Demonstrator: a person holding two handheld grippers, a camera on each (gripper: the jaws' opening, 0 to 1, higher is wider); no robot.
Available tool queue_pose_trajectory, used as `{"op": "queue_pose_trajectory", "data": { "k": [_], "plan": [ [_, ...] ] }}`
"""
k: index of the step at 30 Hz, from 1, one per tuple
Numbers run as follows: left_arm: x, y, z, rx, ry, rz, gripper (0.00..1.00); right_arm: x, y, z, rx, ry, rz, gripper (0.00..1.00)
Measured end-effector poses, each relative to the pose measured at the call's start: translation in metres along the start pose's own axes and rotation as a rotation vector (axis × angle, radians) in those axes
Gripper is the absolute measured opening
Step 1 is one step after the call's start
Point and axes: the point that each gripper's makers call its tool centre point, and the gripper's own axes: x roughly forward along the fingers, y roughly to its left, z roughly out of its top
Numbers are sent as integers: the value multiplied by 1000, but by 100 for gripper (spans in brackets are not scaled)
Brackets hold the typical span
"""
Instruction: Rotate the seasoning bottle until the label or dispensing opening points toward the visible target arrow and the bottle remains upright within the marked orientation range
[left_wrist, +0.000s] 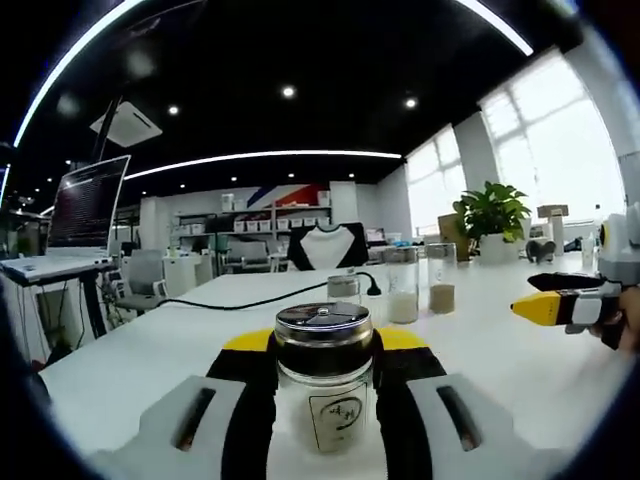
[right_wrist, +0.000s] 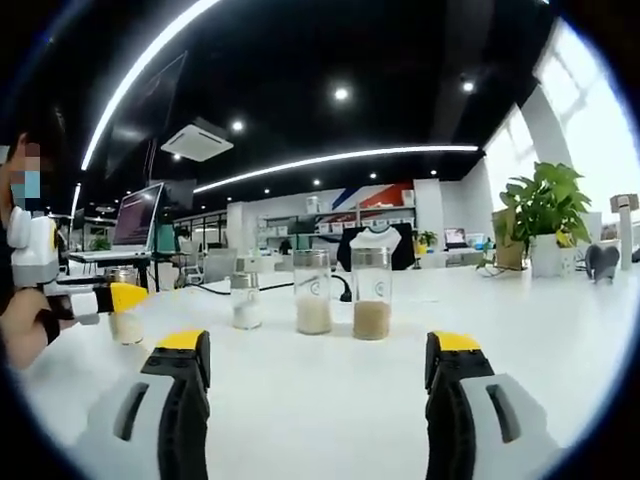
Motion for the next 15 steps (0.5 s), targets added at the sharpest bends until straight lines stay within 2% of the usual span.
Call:
{"op": "queue_pose_trajectory", "data": {
  "k": [8, 13, 15],
  "plan": [
    [-1, 5, -6, 1, 10, 26, 38, 0, 0, -3, 9, 8, 0, 88],
    [-6, 12, -18, -16, 27, 61, 38, 0, 0, -4, 6, 14, 0, 88],
    [-4, 12, -16, -6, 21, 55, 38, 0, -1, -4, 12, 14, -3, 87]
  ]
}}
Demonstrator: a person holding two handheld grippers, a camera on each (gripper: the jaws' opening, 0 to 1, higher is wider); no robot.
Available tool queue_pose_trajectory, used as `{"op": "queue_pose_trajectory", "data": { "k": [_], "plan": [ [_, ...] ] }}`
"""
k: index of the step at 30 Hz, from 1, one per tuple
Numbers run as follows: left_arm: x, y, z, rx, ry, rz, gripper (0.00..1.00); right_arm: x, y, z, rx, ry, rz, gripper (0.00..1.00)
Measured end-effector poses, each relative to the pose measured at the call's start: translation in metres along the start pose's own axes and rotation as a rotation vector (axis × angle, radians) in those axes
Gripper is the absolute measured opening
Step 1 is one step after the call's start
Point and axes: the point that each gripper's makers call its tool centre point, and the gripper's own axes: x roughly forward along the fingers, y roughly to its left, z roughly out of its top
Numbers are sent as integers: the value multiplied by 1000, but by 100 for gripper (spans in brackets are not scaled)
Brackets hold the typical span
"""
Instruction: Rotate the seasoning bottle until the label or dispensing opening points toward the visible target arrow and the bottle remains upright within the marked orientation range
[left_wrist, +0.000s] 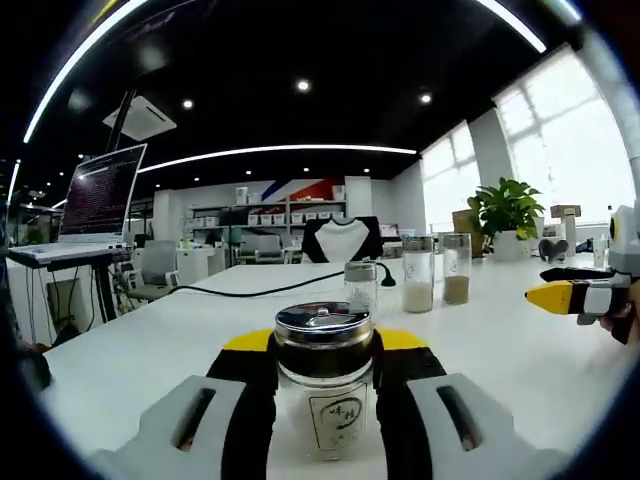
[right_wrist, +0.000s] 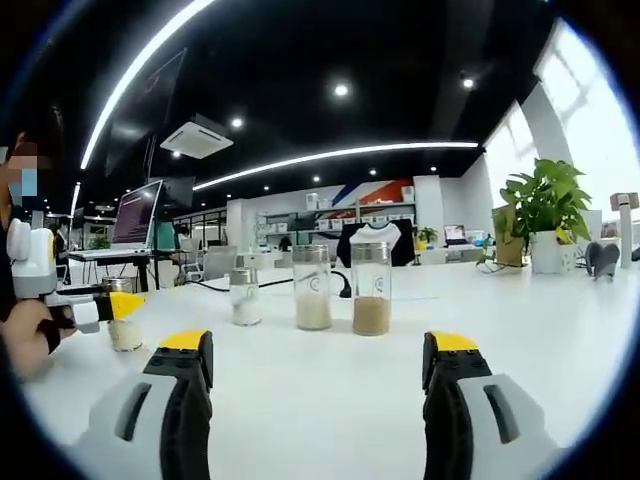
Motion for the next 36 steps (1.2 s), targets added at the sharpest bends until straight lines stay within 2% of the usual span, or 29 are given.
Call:
{"op": "queue_pose_trajectory", "data": {
  "k": [20, 24, 27, 29, 33, 36],
  "plan": [
    [2, -7, 1, 6, -11, 0, 39, 1, 3, -2, 9, 11, 14, 85],
    [1, -8, 3, 51, -3, 19, 39, 1, 2, -3, 12, 15, 13, 85],
    [-2, -7, 11, 26, -34, 27, 40, 1, 1, -3, 13, 15, 14, 85],
    [-4, -4, 11, 52, -4, 48, 43, 1, 2, -4, 12, 17, 17, 85],
    [-5, -1, 16, 49, -1, 74, 61, 1, 3, -4, 12, 17, 20, 85],
    [-6, -1, 20, 18, 0, 71, 62, 1, 3, -4, 11, 16, 22, 84]
  ]
}}
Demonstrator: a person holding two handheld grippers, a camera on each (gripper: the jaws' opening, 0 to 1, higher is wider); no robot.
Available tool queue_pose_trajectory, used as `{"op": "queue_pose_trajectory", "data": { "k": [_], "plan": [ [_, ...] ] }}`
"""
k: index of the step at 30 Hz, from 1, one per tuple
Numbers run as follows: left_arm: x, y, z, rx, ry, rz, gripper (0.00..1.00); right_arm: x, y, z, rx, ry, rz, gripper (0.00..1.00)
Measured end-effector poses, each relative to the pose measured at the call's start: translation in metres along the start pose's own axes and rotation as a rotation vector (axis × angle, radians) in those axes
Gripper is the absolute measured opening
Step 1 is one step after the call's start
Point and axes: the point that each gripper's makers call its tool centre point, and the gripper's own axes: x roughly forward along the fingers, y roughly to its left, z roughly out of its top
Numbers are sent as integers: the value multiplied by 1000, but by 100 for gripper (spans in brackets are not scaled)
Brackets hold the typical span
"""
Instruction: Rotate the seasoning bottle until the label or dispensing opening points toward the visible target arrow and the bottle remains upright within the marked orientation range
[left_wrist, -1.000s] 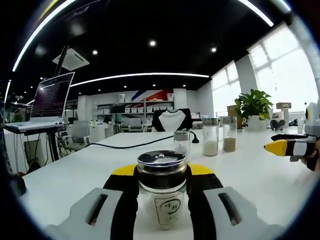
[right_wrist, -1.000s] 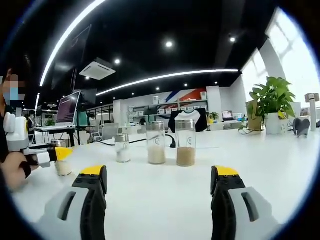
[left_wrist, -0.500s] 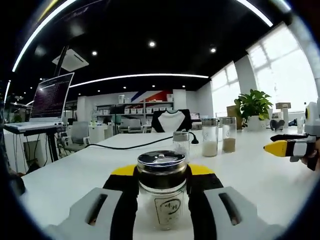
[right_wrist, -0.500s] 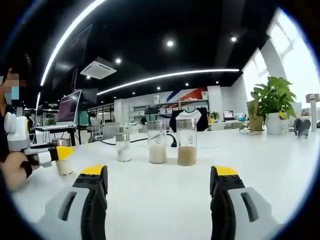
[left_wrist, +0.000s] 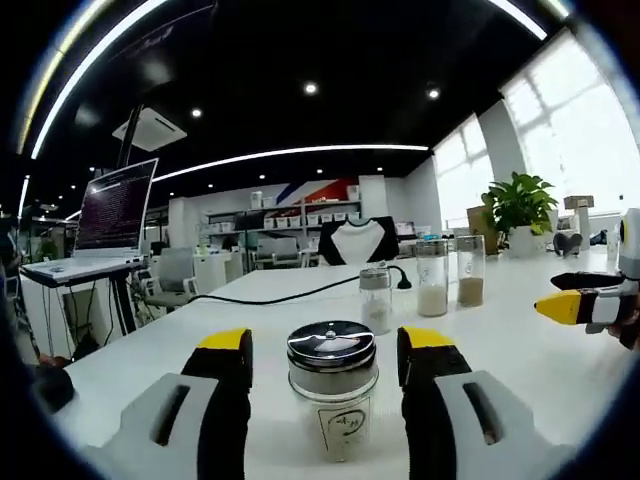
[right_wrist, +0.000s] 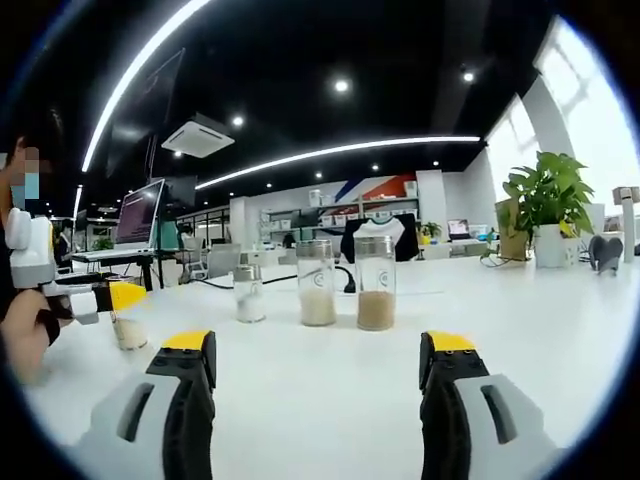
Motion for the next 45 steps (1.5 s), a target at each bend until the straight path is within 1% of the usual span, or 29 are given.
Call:
{"op": "queue_pose_trajectory", "data": {
  "k": [4, 8, 10, 12, 15, 16, 17, 20, 23, 27, 31, 35, 36, 39, 43, 45],
  "plan": [
    [0, -1, 9, 0, -13, 5, 62, 0, 0, 0, 3, 0, 0, 84],
    [3, -6, 22, -11, -31, -10, 62, 0, 0, 0, 5, 1, 3, 84],
    [5, -10, 31, -23, -53, -25, 63, 0, 1, 0, 6, 0, 5, 84],
    [8, -14, 41, -13, -75, -32, 63, -1, 1, 0, 6, -1, 6, 84],
    [15, -20, 50, 1, -81, -41, 63, -1, 1, 0, 10, -1, 8, 84],
    [20, -23, 50, 7, -68, -53, 63, -1, 2, -1, 13, 4, 12, 83],
    [23, -24, 51, 4, -66, -61, 63, -1, 2, -2, 15, 7, 15, 83],
    [31, -30, 54, -10, -64, -80, 64, -1, 3, -2, 18, 5, 21, 83],
    [35, -36, 56, -8, -66, -91, 65, -1, 3, -1, 19, 3, 20, 83],
    [44, -47, 60, -10, -64, -126, 67, -2, 3, -1, 25, 1, 20, 83],
    [55, -54, 61, -18, -57, -135, 68, -2, 3, 0, 27, 0, 22, 83],
    [59, -58, 62, -55, -67, -122, 65, -2, 2, 0, 31, -2, 19, 83],
    [61, -61, 63, -51, -71, -123, 65, -2, 2, 0, 33, -3, 19, 83],
    [72, -65, 62, -44, -59, -129, 65, -2, 3, 0, 33, -2, 22, 83],
    [83, -71, 63, -64, -49, -142, 65, -2, 2, -1, 29, 0, 20, 83],
    [89, -74, 60, -82, -27, -167, 65, -2, 2, -1, 29, 2, 18, 83]
  ]
}}
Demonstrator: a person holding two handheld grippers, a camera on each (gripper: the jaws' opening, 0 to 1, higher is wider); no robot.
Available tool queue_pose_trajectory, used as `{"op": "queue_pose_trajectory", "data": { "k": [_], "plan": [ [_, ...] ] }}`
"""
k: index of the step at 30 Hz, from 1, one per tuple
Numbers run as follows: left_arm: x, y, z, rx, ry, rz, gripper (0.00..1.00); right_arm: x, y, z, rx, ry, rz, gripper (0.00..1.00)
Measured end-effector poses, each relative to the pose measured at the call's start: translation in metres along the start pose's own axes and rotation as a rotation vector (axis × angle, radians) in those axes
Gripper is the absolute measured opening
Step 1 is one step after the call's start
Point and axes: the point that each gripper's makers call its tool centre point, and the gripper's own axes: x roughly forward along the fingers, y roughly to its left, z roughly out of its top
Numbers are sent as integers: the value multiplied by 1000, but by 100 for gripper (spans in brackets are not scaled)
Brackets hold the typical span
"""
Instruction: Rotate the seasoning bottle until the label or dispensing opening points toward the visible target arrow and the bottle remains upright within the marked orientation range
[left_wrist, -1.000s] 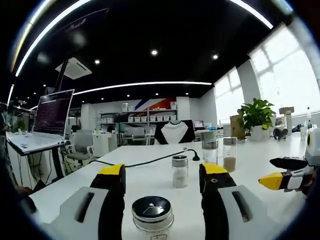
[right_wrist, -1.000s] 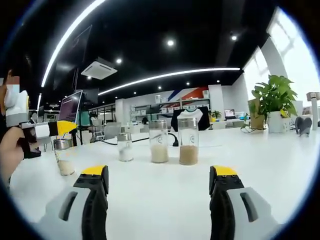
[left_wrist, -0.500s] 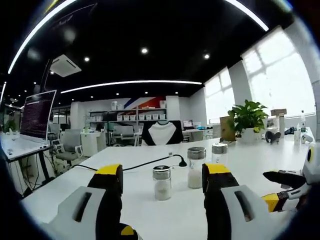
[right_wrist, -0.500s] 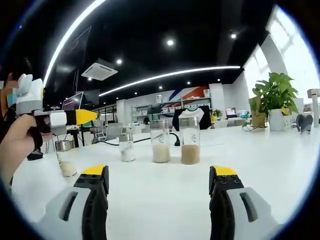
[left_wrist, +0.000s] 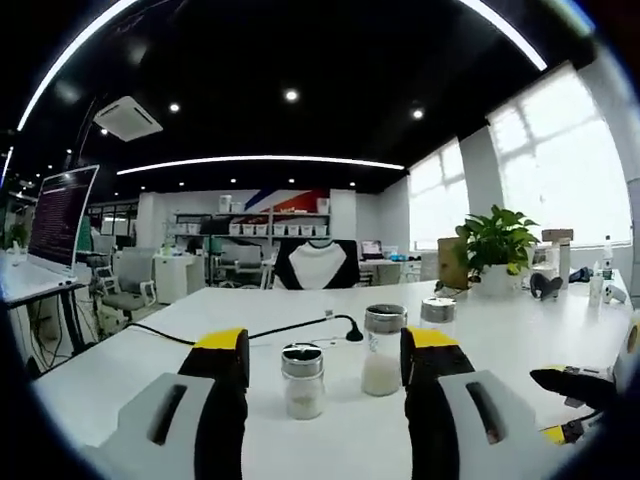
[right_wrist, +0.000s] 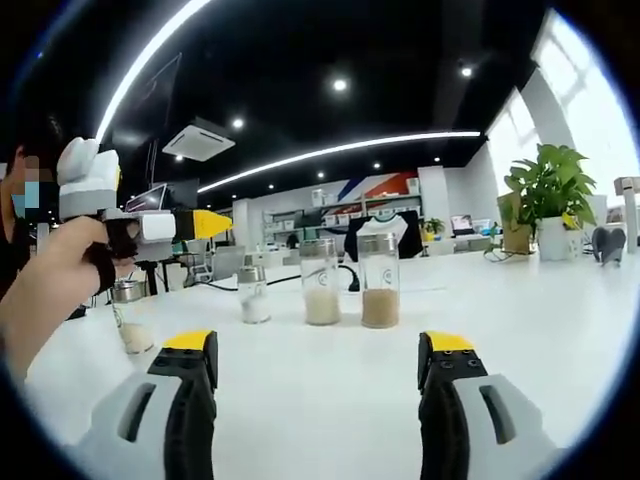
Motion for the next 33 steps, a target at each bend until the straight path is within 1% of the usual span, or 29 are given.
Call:
{"op": "queue_pose_trajectory", "data": {
  "k": [2, 6, 8, 10, 12, 13, 14, 16, 18, 19, 20, 21, 24, 27, 28, 30, 33],
  "plan": [
    [5, 2, 0, -13, 2, 9, 66, 0, 0, 0, 1, 1, -1, 83],
    [20, 3, -3, 11, 10, 29, 65, 1, 1, 0, -10, 3, 1, 83],
    [28, 1, -5, 13, 22, 29, 65, 1, 0, -1, -15, 6, -1, 83],
    [34, 1, -7, 13, 20, 33, 65, 1, -1, -1, -15, 6, -4, 82],
    [43, 3, -14, 7, 46, 45, 64, 1, -3, -1, -13, 7, -11, 82],
    [46, 4, -18, -12, 64, 51, 64, 2, -3, -1, -10, 9, -13, 82],
    [49, 7, -18, -15, 54, 57, 64, 2, -3, -2, -10, 11, -12, 82],
    [54, 10, -21, -16, 55, 73, 63, 2, -3, -2, -11, 13, -8, 82],
    [61, 14, -25, 6, 52, 101, 63, 3, -1, -2, -20, 16, -6, 82],
    [64, 21, -26, 61, 35, 137, 61, 3, -1, -3, -24, 18, -6, 82],
    [66, 23, -30, 93, 39, 154, 60, 4, -1, -3, -27, 20, -5, 82],
    [69, 22, -38, 103, 59, 148, 58, 4, 0, -2, -33, 19, -3, 82],
    [74, 22, -47, 54, 52, 139, 57, 4, -1, -2, -47, 21, -7, 82],
    [77, 23, -55, 35, 63, 137, 57, 4, -2, -4, -35, 27, -10, 82],
    [80, 23, -56, 38, 49, 130, 57, 4, -2, -5, -31, 28, -10, 82],
    [82, 24, -62, 56, 66, 118, 57, 4, -3, -5, -28, 30, -11, 82],
    [83, 26, -72, 11, 90, 117, 57, 4, -2, -5, -33, 32, -11, 81]
  ]
}}
